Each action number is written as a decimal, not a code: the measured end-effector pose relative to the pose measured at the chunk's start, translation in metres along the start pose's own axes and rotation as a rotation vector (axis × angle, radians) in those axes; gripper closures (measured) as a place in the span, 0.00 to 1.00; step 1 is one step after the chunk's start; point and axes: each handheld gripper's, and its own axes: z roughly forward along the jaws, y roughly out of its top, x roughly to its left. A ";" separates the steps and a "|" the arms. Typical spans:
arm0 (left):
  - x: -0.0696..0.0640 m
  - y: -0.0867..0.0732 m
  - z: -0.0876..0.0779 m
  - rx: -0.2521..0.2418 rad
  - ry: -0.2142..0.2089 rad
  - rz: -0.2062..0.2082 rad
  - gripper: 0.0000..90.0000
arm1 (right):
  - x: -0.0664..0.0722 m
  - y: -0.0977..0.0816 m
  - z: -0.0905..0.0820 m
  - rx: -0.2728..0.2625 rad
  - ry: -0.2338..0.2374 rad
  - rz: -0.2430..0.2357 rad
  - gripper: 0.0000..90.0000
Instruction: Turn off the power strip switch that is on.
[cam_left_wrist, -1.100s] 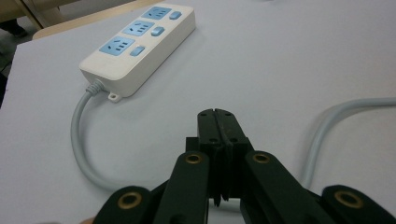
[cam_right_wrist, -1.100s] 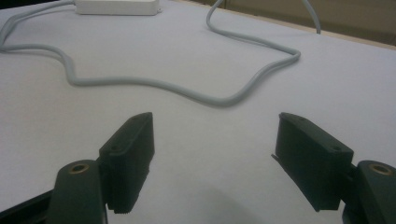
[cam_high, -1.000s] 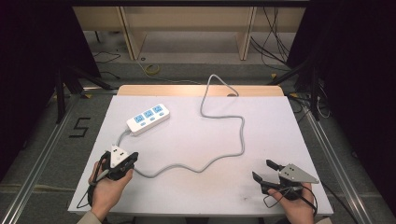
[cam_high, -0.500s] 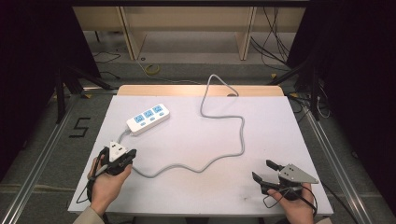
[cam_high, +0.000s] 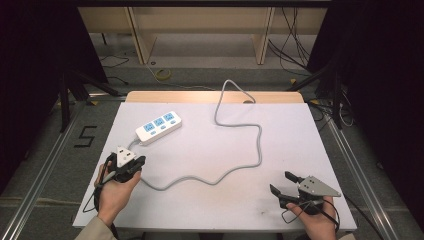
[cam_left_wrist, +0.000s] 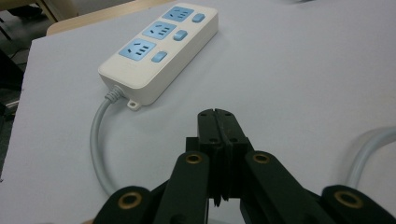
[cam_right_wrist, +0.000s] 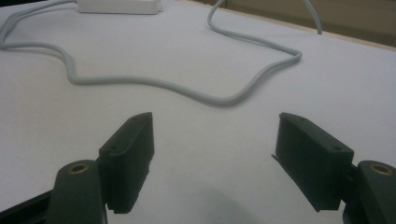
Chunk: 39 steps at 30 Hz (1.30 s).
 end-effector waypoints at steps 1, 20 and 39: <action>0.000 0.001 0.000 0.000 0.001 -0.002 0.99 | 0.000 0.000 0.000 0.000 0.000 -0.001 0.32; 0.008 0.013 0.008 0.003 0.006 -0.014 0.99 | 0.000 0.000 0.000 0.001 0.001 -0.002 0.32; 0.014 0.028 0.016 0.024 0.019 0.012 0.99 | 0.000 0.000 0.000 0.003 0.002 -0.001 0.32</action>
